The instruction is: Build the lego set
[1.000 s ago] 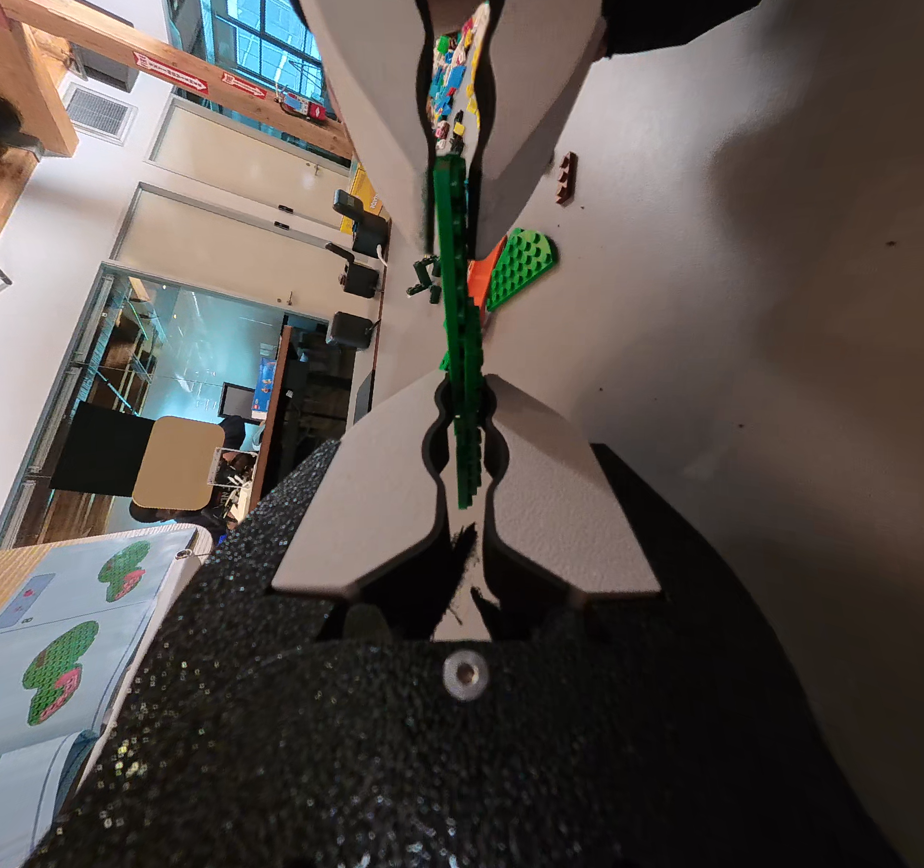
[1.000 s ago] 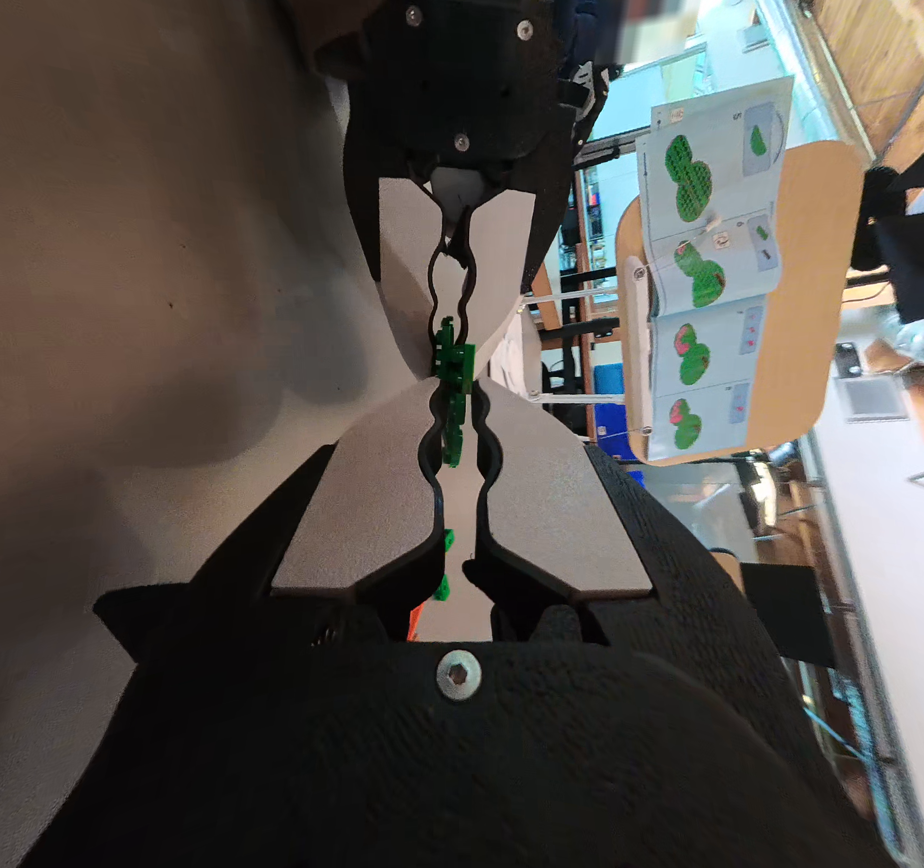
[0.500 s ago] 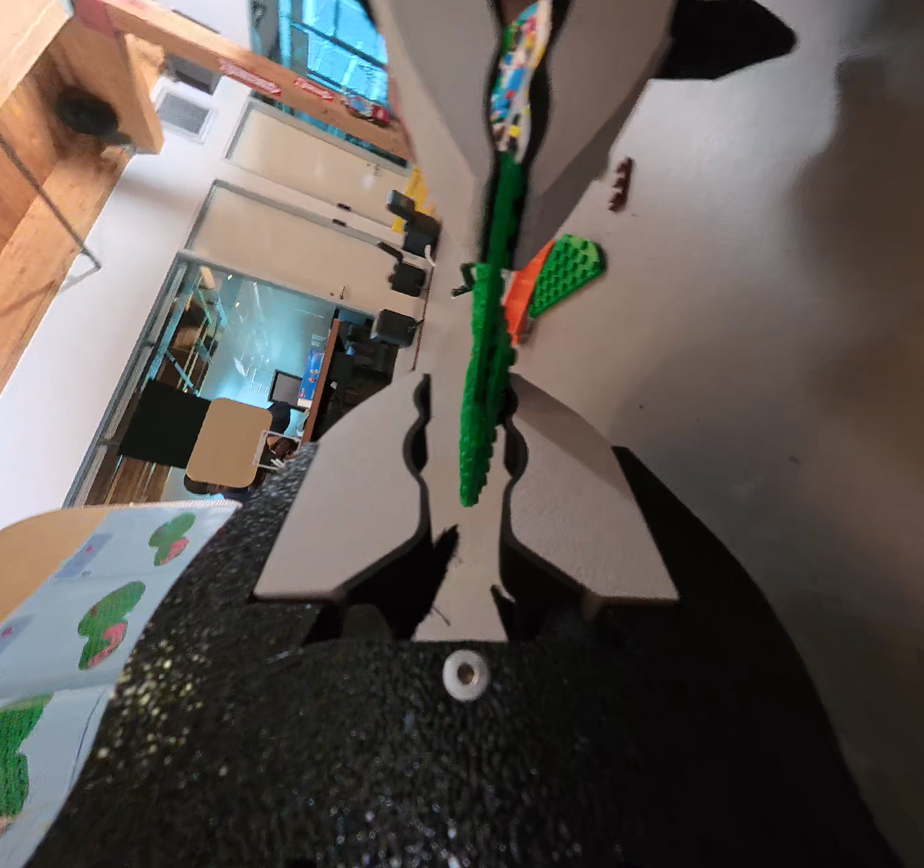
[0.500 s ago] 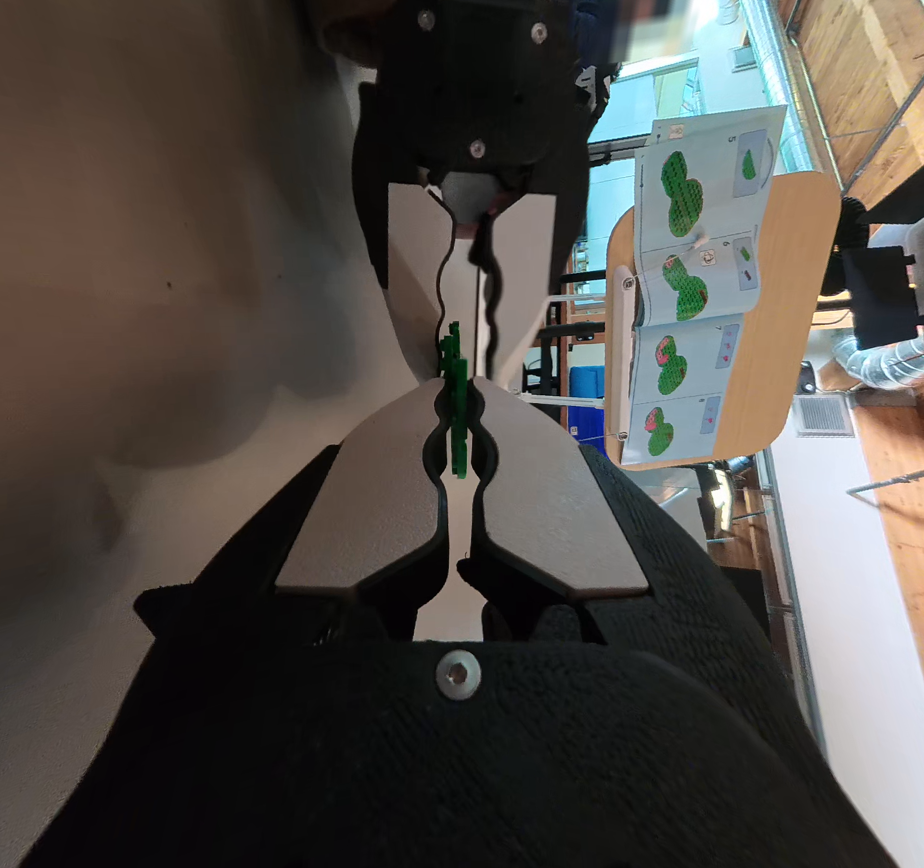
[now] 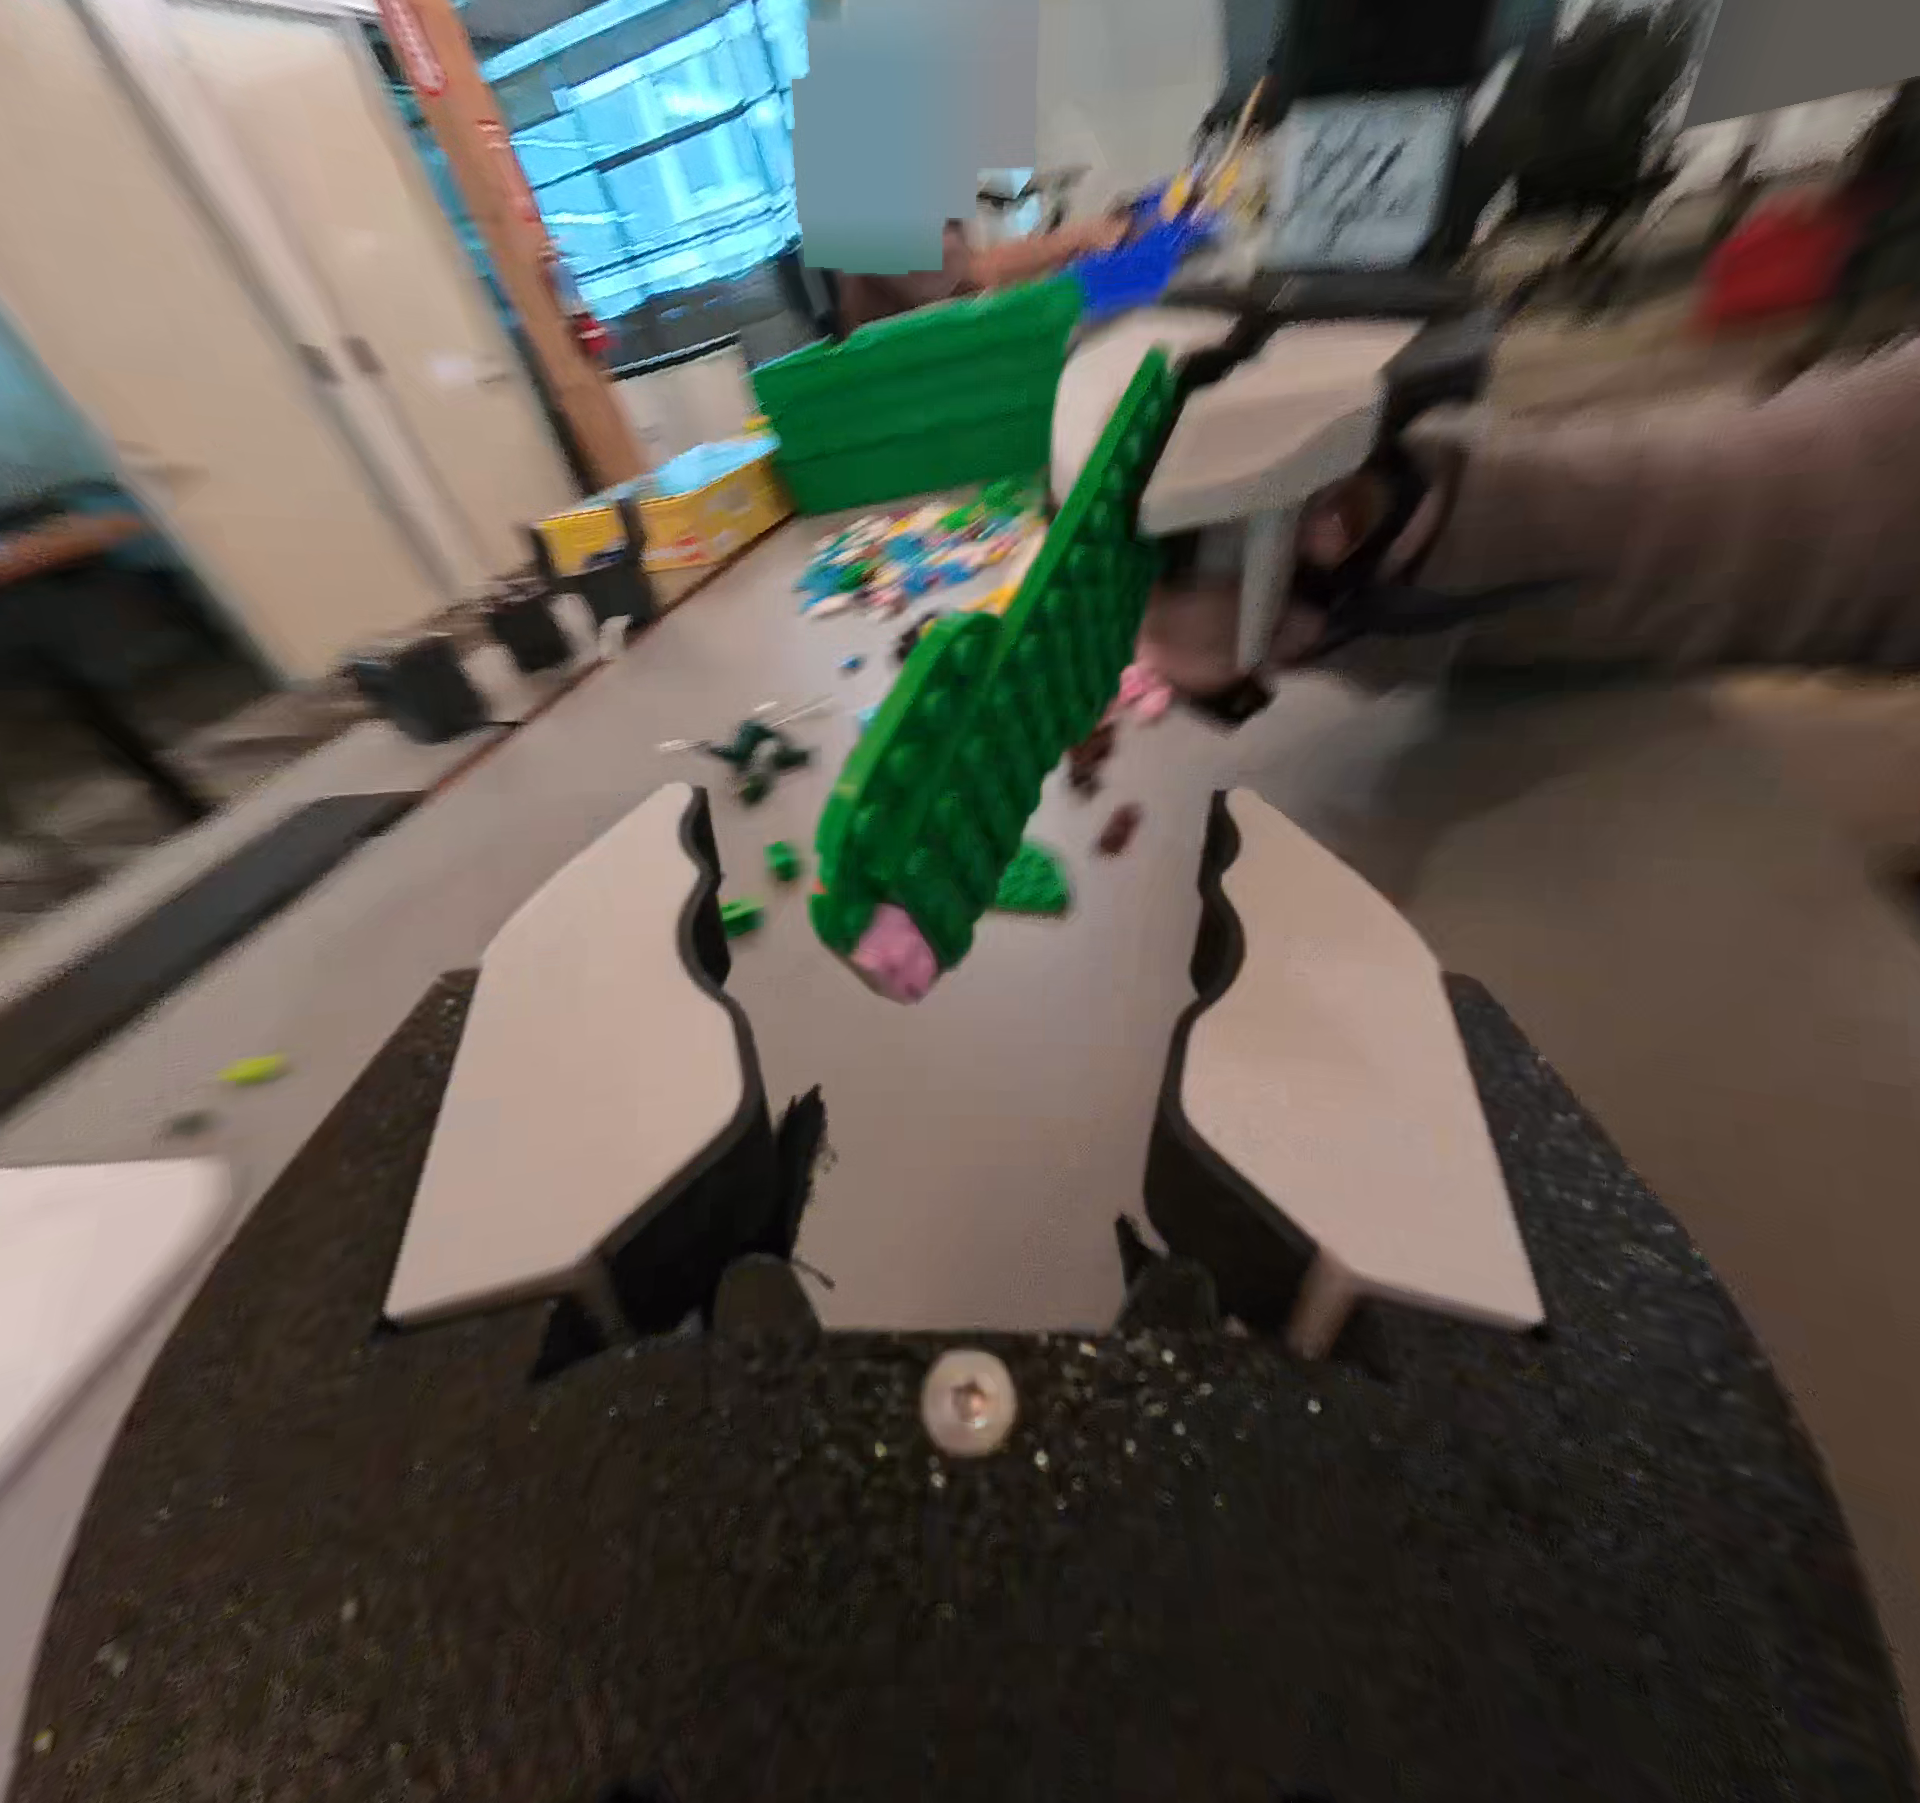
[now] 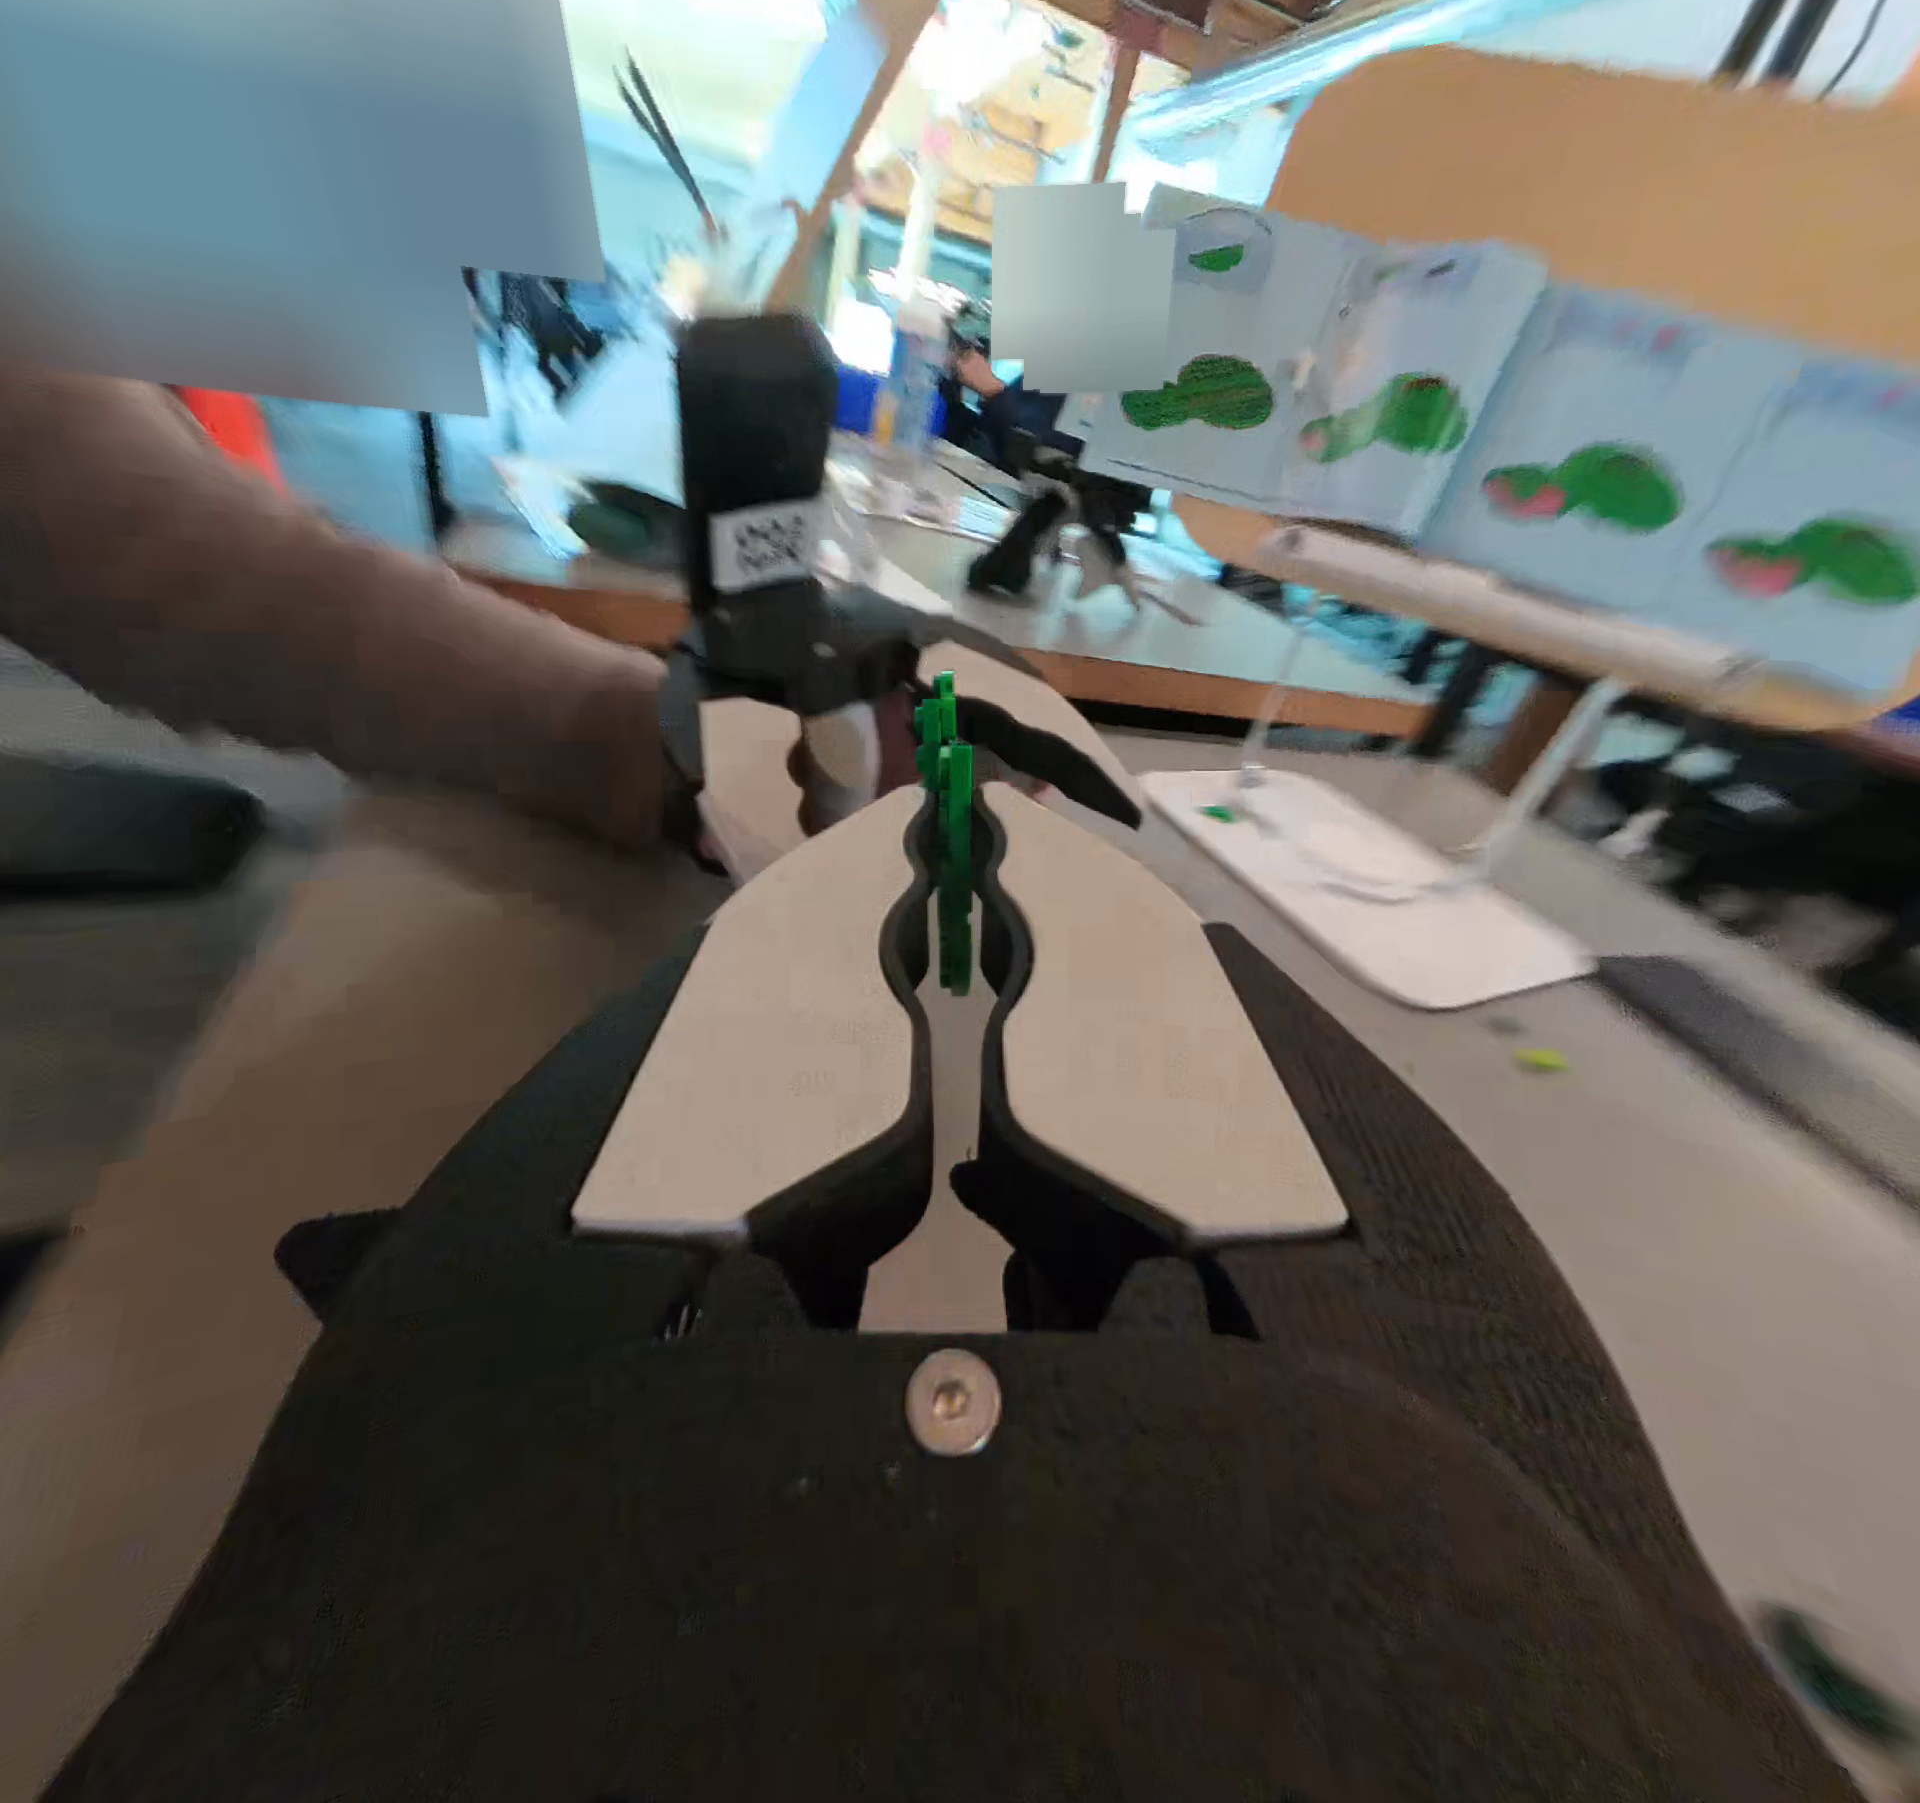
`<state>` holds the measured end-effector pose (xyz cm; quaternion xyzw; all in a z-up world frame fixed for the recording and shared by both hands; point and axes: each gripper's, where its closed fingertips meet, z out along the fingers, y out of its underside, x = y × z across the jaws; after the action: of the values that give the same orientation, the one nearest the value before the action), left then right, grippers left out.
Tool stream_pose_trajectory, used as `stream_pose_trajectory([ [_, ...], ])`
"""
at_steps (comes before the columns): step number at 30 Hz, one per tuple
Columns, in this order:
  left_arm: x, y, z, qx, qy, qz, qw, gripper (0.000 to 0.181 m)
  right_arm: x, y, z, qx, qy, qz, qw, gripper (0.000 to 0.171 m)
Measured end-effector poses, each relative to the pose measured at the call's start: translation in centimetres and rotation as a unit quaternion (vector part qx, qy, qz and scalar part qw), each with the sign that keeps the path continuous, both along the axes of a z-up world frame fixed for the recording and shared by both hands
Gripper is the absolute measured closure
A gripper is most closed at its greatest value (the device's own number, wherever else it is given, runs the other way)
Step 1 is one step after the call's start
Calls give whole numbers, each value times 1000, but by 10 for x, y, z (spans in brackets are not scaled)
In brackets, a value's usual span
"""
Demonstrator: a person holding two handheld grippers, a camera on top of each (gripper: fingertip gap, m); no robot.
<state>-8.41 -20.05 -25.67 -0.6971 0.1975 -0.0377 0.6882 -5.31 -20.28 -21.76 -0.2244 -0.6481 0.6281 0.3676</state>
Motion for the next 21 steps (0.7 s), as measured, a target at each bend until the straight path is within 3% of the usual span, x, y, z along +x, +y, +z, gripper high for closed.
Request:
stream_pose_trajectory([
  [3, 14, -6, 8, -7, -116, -74, 990, 114, 1, -3, 0, -90, -59, 58, 993, 169],
  [11, 24, -12, 16, -6, -191, -125, 974, 164, -2, 0, -1, -141, -94, 74, 983, 169],
  [14, 27, -13, 17, -15, -207, -142, 968, 172, -3, 0, -2, -156, -103, 82, 979, 169],
  [21, 27, -14, 16, -34, -231, -158, 960, 172, -4, 1, -2, -149, -94, 73, 982, 167],
])
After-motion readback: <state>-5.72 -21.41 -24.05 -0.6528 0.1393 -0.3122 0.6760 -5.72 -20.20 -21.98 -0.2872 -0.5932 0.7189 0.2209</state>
